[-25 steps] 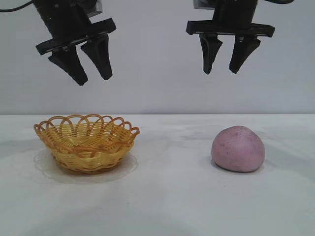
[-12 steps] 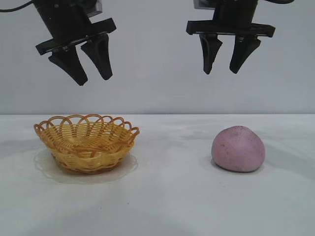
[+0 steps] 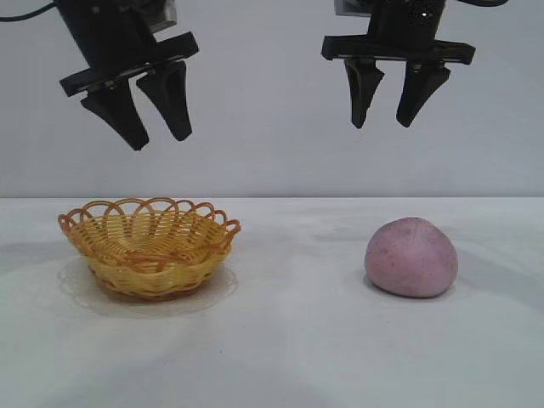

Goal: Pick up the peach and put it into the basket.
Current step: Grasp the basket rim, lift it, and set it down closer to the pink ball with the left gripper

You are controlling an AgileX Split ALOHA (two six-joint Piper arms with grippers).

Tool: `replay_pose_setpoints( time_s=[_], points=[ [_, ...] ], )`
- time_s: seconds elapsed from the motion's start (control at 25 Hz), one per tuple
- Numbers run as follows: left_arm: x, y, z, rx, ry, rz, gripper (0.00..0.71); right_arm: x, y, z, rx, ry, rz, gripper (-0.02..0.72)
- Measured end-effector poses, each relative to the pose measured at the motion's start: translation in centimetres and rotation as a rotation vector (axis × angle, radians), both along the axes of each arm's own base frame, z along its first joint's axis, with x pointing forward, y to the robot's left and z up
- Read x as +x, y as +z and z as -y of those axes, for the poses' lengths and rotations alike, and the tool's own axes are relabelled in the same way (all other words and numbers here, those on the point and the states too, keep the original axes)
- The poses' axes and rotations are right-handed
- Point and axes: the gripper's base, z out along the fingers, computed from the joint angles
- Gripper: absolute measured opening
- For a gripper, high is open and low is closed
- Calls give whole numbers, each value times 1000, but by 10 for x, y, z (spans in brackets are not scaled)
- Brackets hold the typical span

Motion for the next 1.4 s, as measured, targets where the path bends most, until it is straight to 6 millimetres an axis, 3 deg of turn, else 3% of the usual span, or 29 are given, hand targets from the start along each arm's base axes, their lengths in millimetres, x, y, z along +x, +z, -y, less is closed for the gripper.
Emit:
replay_pose_setpoints(
  time_s=[0.2, 0.32, 0.88, 1.28, 1.4],
  points=[
    [-3, 13, -1, 77, -164, -25, 410, 0, 0, 0, 0, 0, 0, 419],
    [-6, 11, 2, 111, -239, -71, 410, 0, 0, 0, 0, 0, 0, 419],
    [9, -50, 6, 146, -290, -235, 410, 0, -1, 0, -1, -1, -3, 419],
    [23, -78, 10, 149, -290, -242, 410, 3, -21, -1, -20, -2, -54, 419],
    [23, -85, 11, 149, -292, -266, 211, 4, -23, -1, -26, 0, -56, 419]
  ],
)
